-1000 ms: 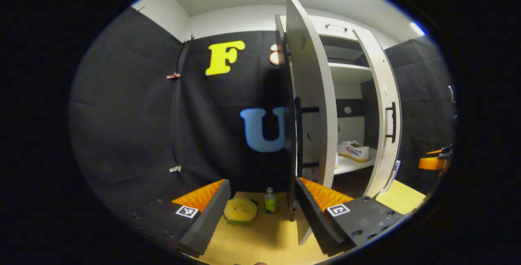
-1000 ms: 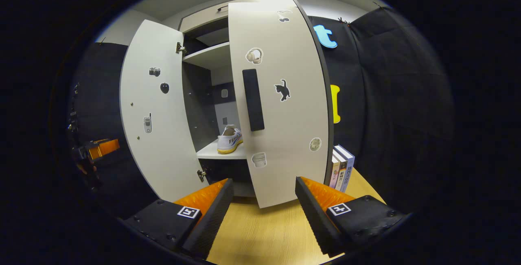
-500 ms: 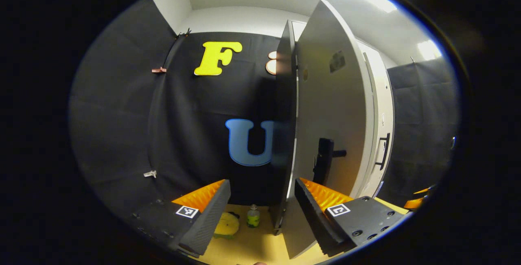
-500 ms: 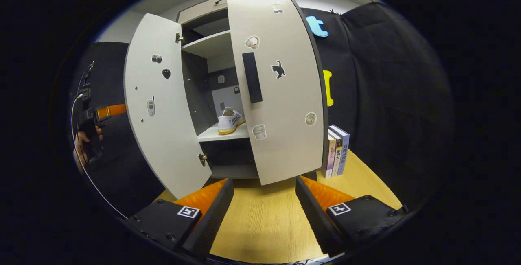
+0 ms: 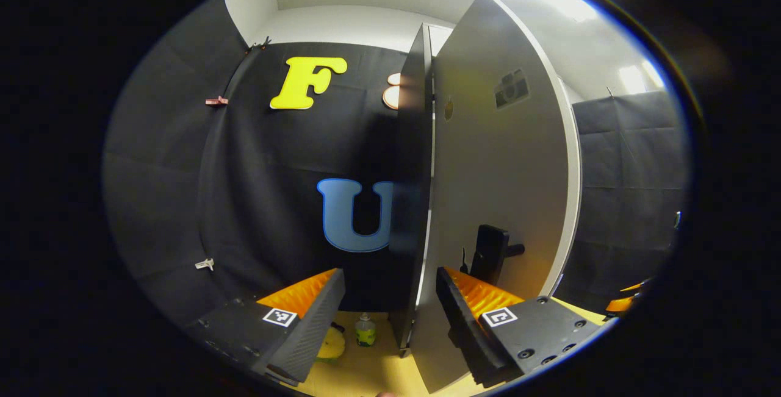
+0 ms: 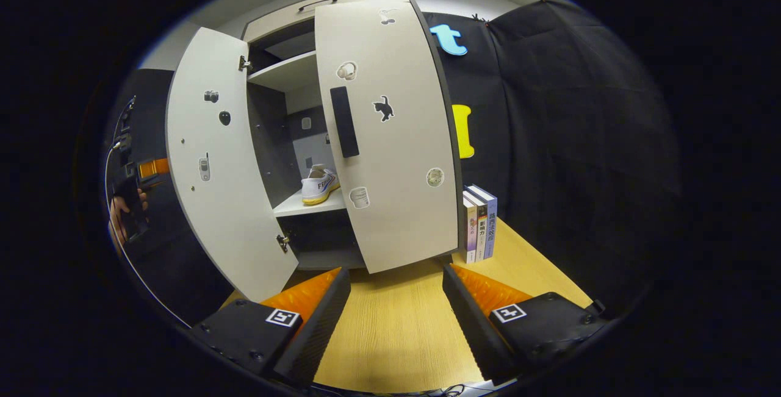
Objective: Grab one shoe with the right hand and put it into the shoe cabinet, grab the other shoe with the left hand and put it into the shoe cabinet; then close the right door with the right hand and the left door with the left hand.
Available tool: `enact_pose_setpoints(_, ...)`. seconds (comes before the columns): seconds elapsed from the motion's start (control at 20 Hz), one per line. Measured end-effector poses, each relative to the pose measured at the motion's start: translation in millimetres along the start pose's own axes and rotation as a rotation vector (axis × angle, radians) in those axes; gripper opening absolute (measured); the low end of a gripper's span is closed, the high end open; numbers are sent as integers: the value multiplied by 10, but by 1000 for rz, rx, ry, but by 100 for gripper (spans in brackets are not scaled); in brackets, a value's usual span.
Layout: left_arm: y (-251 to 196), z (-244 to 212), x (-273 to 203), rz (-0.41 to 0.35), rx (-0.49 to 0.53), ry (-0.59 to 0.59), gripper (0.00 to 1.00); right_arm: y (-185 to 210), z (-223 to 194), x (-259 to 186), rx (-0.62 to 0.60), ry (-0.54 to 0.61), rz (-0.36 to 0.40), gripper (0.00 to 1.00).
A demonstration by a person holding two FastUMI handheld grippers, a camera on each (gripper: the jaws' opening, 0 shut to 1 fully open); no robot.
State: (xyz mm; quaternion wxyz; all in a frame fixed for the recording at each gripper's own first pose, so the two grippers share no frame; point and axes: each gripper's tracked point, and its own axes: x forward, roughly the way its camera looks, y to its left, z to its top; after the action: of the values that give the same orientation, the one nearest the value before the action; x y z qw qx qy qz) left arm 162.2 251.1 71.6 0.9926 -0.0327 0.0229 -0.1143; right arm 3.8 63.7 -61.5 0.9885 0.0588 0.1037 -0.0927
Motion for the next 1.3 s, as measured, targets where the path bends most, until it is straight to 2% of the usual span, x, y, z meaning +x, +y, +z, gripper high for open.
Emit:
enact_pose_setpoints(0.2, -89, 79, 18, 13, 48, 22, 93, 32, 56, 44, 4, -5, 23, 98)
enact_pose_setpoints(0.35, -364, 26, 35, 2, 53, 41, 89, 46, 130, 126, -31, -26, 56, 98)
enact_pose_setpoints(0.45, -548, 20, 56, -4, 49, 55, 92, 5, 183, 208, -41, -31, 79, 98)
enact_pose_setpoints(0.55, -726, 16, 91, 20, 58, 59, 92, -78, 252, 213, -43, -41, 85, 98)
enact_pose_setpoints(0.7, -960, -9, 128, 94, 50, 37, 92, -241, 295, 286, -44, -42, 79, 98)
enact_pose_setpoints(0.75, -1054, -9, 171, 115, 51, 29, 95, -289, 311, 315, -44, -37, 83, 98)
enact_pose_setpoints(0.8, -1163, -26, 225, 125, 54, 31, 92, -330, 341, 353, -44, -35, 91, 98)
enact_pose_setpoints(0.85, -1303, -72, 300, 120, 55, 38, 89, -382, 377, 380, -48, -37, 96, 98)
enact_pose_setpoints(1.05, -1915, -216, 504, 53, -15, 54, 94, -595, 476, 463, -64, -46, 114, 98)
enact_pose_setpoints(1.15, -2094, -278, 520, 61, -22, 54, 93, -665, 499, 488, -60, -45, 129, 98)
enact_pose_setpoints(1.3, -2223, -403, 460, 111, 25, 44, 93, -792, 555, 558, -69, -45, 157, 98)
